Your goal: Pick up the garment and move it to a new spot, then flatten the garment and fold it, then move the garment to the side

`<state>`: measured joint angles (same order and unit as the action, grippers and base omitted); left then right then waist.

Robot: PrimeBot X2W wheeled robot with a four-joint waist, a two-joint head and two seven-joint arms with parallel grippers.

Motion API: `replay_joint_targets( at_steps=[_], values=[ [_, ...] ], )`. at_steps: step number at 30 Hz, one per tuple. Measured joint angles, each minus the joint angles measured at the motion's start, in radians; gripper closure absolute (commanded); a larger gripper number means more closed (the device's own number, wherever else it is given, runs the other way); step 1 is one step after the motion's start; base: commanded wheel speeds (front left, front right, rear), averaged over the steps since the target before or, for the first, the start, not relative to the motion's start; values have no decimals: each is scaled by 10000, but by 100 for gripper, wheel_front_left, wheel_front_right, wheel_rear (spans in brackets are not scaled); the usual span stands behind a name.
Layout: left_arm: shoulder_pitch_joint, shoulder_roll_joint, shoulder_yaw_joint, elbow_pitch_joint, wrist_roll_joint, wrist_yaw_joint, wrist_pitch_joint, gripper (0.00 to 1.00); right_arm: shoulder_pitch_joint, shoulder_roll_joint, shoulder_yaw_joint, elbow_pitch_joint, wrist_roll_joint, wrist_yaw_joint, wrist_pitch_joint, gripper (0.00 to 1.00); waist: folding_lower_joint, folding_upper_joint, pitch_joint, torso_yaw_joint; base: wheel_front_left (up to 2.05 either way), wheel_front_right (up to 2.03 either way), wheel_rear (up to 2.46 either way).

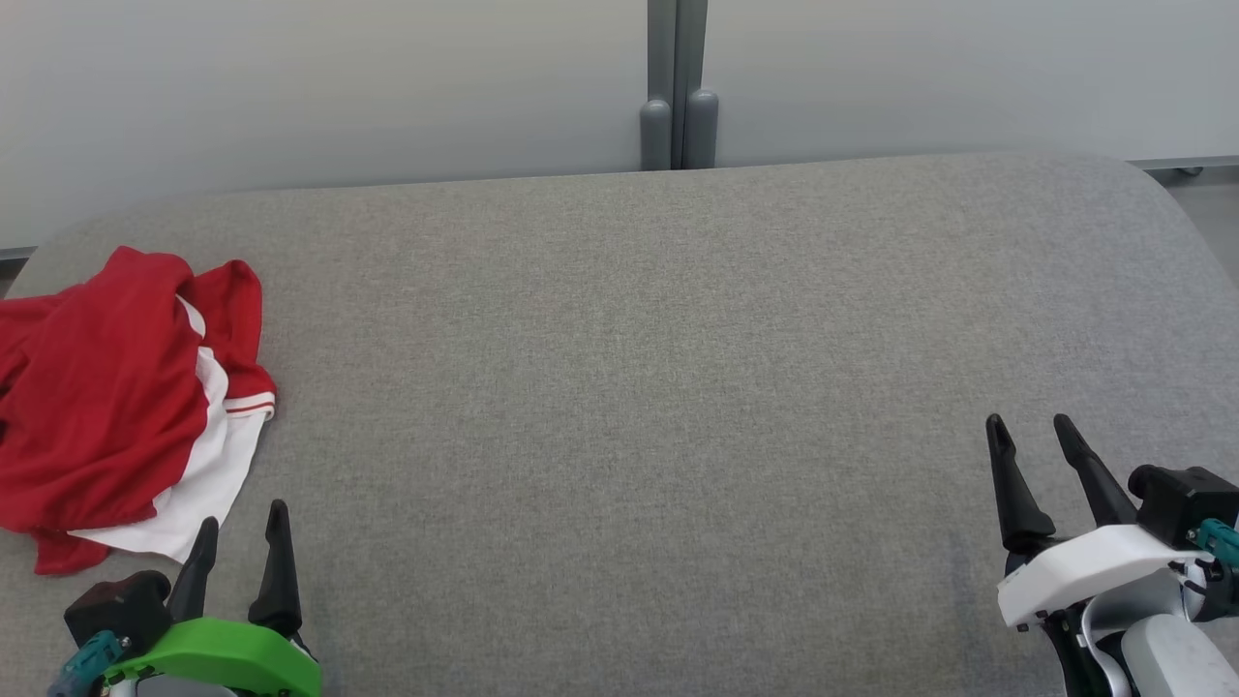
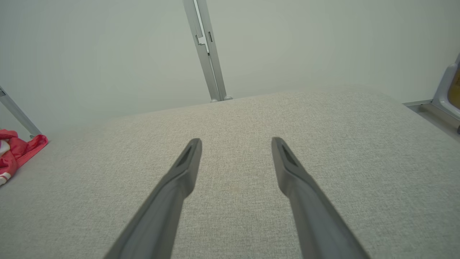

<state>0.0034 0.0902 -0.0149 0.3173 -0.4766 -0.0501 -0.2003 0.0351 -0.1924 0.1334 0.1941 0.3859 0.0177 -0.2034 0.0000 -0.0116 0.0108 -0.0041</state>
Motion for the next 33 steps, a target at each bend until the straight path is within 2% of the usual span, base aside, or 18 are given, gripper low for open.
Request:
replay_joint_targets(
  at_steps=[7,14,26,33],
  values=[
    [8,-44,134,284,514,-236,-242,0,181,0,-153,88,-627,349,-253,0,0,0,20,-34,0,0,0],
    [10,-44,165,454,1149,-389,-512,0,195,44,-376,182,-1112,529,-456,0,0,0,34,-69,0,0,0],
    [10,-50,265,644,1158,-550,-514,0,212,88,-725,395,-1147,779,-458,0,0,0,14,-73,0,0,0],
    [3,-56,268,683,1233,-566,-514,0,216,98,-922,395,-1363,805,-458,0,0,0,11,-29,0,0,0]
  ],
)
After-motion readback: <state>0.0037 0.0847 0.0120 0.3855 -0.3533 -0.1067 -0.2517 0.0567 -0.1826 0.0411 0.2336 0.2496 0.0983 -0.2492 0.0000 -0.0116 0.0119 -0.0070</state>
